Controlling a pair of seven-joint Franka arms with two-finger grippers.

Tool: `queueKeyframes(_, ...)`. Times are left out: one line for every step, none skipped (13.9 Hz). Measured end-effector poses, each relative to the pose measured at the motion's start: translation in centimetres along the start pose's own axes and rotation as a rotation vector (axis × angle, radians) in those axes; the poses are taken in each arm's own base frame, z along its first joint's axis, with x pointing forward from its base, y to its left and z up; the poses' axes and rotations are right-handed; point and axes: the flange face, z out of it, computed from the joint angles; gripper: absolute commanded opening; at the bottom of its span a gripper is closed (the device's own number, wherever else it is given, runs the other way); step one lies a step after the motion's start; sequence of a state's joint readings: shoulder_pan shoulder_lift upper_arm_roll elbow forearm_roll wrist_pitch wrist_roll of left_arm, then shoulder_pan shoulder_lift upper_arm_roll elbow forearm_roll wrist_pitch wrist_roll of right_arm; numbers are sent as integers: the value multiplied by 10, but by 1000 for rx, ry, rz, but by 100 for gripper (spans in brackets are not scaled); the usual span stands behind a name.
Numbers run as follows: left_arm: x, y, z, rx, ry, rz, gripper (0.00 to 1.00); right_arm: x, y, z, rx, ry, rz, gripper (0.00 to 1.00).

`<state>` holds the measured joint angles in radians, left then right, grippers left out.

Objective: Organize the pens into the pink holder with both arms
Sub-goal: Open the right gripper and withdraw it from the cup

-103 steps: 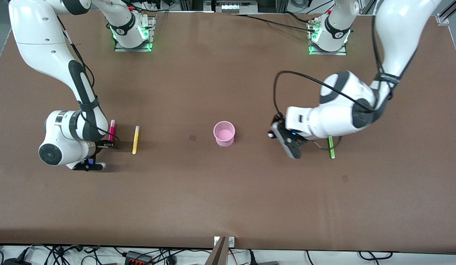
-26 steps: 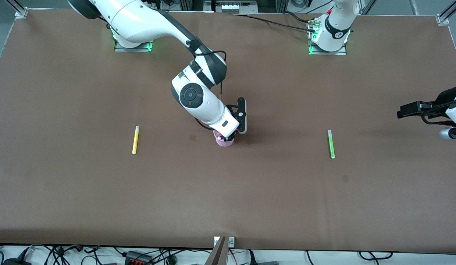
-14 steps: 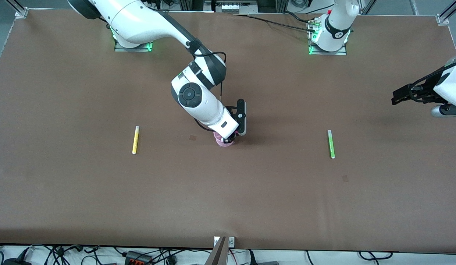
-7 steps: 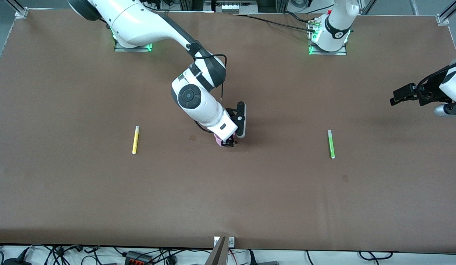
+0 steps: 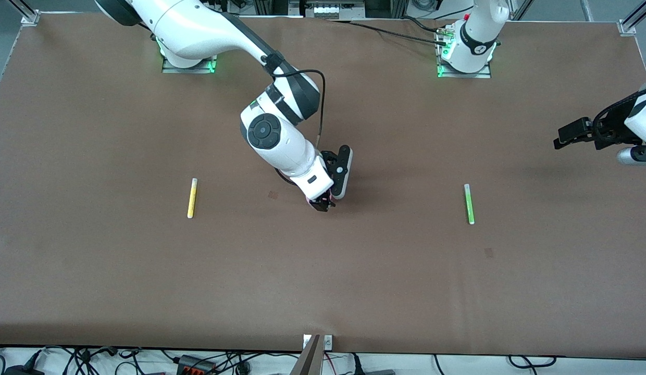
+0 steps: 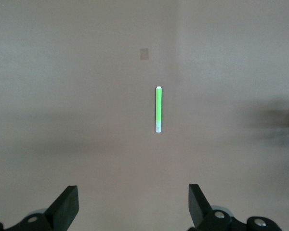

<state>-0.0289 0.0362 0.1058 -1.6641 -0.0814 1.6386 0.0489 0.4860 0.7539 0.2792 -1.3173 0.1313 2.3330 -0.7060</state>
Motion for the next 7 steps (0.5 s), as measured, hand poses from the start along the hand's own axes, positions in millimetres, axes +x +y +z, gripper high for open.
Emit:
queueKeyframes(0, 0, -2, 0, 2, 1, 100, -3, 6, -11, -2, -6, 41, 100)
queueKeyframes(0, 1, -4, 0, 3, 1, 100, -7, 14, -25, -1, -17, 86, 100)
queueKeyframes(0, 1, -5, 0, 4, 2, 100, -13, 23, -41, 1, -31, 138, 100)
queueKeyframes(0, 1, -6, 0, 5, 2, 100, -21, 33, -58, 3, -49, 200, 100)
queueKeyframes(0, 1, -6, 0, 5, 3, 100, -32, 45, -74, 3, -65, 267, 100)
queueKeyframes(-1, 2, -6, 0, 0, 4, 100, -45, 58, -87, 3, -81, 332, 100)
queueKeyframes(-2, 3, -6, 0, -7, 7, 100, -59, 71, -98, 6, -100, 392, 100)
